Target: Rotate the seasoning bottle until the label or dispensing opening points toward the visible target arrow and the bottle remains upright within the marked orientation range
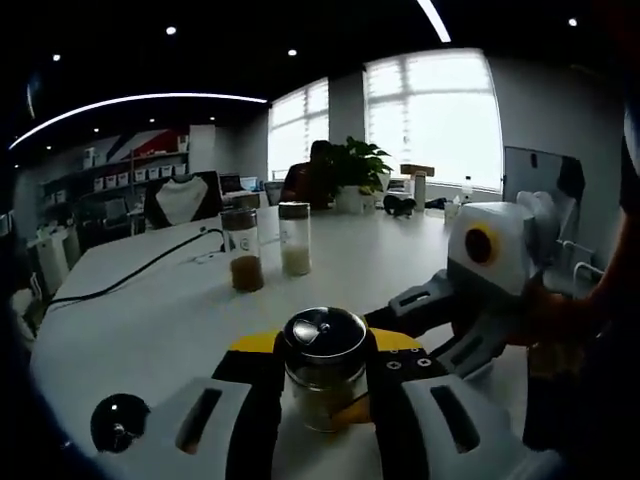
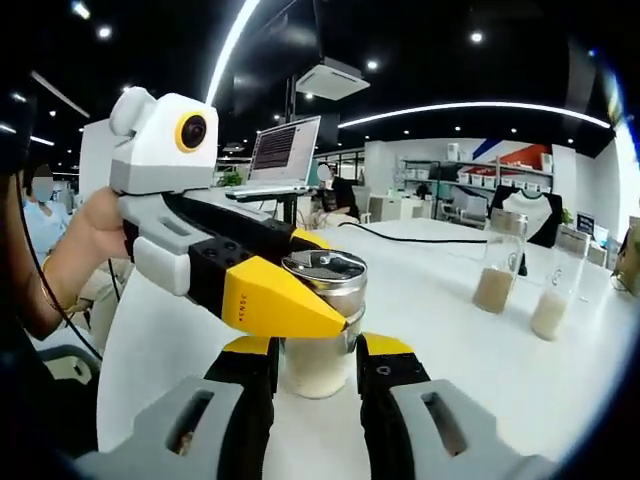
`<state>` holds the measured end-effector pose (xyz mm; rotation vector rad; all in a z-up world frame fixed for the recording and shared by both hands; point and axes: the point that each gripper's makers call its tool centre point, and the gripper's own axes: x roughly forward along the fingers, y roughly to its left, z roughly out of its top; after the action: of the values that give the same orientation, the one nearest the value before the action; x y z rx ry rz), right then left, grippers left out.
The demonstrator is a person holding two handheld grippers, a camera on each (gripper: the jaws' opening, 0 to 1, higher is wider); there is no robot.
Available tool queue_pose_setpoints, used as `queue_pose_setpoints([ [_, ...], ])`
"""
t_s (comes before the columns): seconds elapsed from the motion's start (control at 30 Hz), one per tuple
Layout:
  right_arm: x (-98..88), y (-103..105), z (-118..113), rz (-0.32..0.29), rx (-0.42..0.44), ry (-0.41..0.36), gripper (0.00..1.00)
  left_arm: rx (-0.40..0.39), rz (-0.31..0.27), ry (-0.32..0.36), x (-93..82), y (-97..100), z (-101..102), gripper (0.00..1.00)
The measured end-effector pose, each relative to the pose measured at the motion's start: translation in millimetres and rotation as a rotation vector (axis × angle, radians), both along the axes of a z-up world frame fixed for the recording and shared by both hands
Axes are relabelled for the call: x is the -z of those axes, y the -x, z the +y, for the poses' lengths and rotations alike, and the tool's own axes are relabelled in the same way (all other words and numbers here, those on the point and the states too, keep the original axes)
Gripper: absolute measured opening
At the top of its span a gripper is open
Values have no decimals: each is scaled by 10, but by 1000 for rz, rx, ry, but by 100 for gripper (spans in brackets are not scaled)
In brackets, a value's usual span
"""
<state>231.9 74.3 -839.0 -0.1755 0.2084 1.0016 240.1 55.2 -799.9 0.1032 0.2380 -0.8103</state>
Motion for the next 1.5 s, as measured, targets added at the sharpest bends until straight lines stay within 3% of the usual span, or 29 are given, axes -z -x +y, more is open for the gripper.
queue_pose_setpoints([
  [0.37, -7, 2, 3, -10, 8, -11, 29, -20, -37, 26, -12, 10, 4, 34],
  [0.73, -6, 2, 1, -24, -55, -31, 29, -25, -48, 32, -9, 11, 16, 34],
  [0.87, -5, 18, 0, -26, -121, -51, 29, -7, -64, 9, -2, 33, 7, 34],
  [1.0, -11, 32, -6, -32, -175, -44, 29, 21, -105, -65, 31, 55, -12, 35],
  [1.3, -17, 144, -7, -31, -333, -72, 29, 56, -85, -38, 55, 84, -50, 36],
  [1.5, -36, 169, 8, -25, -393, -53, 29, 103, -102, -67, 68, 94, -83, 37],
])
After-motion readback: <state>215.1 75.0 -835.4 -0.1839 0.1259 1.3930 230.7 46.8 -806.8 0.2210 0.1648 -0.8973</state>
